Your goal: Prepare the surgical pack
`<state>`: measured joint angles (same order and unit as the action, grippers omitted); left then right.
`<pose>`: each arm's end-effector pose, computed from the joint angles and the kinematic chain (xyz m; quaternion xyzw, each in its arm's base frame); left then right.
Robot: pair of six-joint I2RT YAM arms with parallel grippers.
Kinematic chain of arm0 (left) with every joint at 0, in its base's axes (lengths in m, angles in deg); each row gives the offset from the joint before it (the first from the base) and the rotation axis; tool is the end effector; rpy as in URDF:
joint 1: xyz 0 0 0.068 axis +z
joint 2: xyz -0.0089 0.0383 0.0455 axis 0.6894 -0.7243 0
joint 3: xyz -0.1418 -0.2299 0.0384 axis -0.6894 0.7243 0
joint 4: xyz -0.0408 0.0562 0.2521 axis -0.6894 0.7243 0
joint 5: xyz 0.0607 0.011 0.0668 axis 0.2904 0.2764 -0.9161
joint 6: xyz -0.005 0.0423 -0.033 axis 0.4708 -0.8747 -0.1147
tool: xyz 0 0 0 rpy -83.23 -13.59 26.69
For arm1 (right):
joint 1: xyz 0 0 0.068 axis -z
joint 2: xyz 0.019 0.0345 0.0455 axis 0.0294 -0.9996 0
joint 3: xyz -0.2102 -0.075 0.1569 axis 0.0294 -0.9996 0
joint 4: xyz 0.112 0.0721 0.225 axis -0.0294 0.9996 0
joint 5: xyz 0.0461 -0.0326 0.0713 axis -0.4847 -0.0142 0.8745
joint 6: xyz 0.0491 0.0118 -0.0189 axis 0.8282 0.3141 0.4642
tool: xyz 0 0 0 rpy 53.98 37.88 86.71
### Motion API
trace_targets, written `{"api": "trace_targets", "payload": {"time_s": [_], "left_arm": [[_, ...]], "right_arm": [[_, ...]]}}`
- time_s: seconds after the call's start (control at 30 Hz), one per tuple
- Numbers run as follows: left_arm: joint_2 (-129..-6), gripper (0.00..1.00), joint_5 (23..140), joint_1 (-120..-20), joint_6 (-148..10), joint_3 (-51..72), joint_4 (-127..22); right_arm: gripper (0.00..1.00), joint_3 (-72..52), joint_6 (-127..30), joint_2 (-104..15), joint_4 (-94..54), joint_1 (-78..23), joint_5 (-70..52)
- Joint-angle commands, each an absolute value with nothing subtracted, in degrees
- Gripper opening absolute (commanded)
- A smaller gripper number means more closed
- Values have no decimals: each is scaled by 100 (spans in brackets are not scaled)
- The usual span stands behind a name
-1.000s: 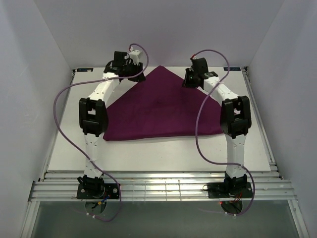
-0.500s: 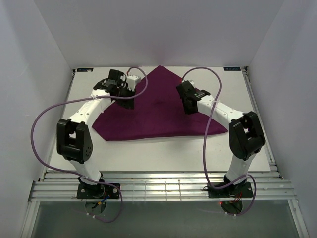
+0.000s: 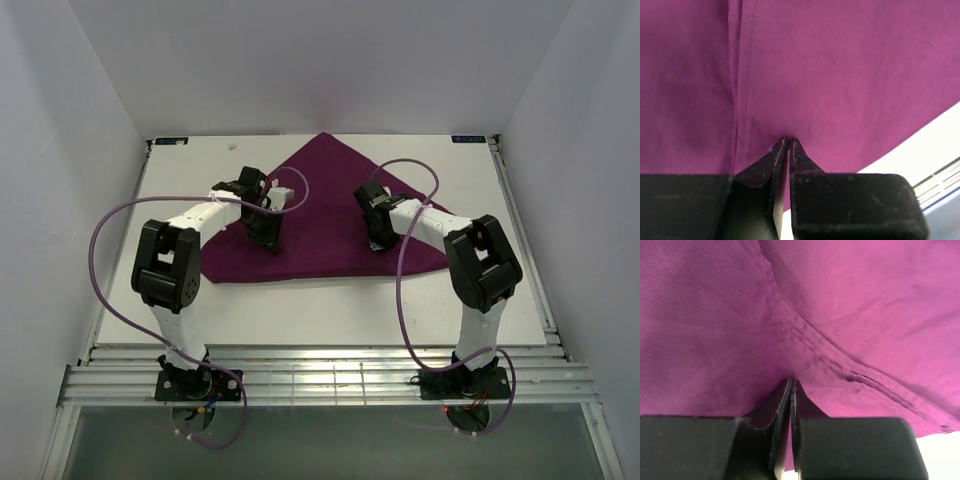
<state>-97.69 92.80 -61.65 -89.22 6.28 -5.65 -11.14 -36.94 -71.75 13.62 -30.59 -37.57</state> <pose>0.3423 -0.1240 0.1937 0.2446 0.9461 -0.1777 0.1166 0.3288 0.1928 0.1797 -0.0825 0.9619 -0.0776 0.2489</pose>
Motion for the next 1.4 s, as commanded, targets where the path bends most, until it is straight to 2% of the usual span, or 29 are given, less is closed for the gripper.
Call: {"api": "trace_targets", "payload": {"time_s": [0.0, 0.27, 0.5, 0.67, 0.97, 1.37], "left_arm": [[-9974, 18, 9737, -6178, -8648, 560, -947], [-10660, 18, 9668, -6275, -8524, 647, -1342], [-10652, 18, 9528, -6275, -8462, 666, -1580], [-10152, 19, 9369, -6143, -8550, 402, -1466], [-9887, 21, 9140, -6143, -8813, -161, -833], [-10792, 21, 9658, -6143, -8533, -626, -920]], "right_arm": [[8, -1120, -3389, -7242, 1007, -3084, -3327], [8, -1111, -3257, -7594, 832, -3075, -3117], [8, -1190, -3257, -7656, 708, -3049, -2984], [8, -1348, -3125, -7094, 752, -2891, -3431], [8, -408, -3564, -6970, 1420, -2811, -4373], [8, 251, -3635, -7892, 1113, -2794, -3206]]}}
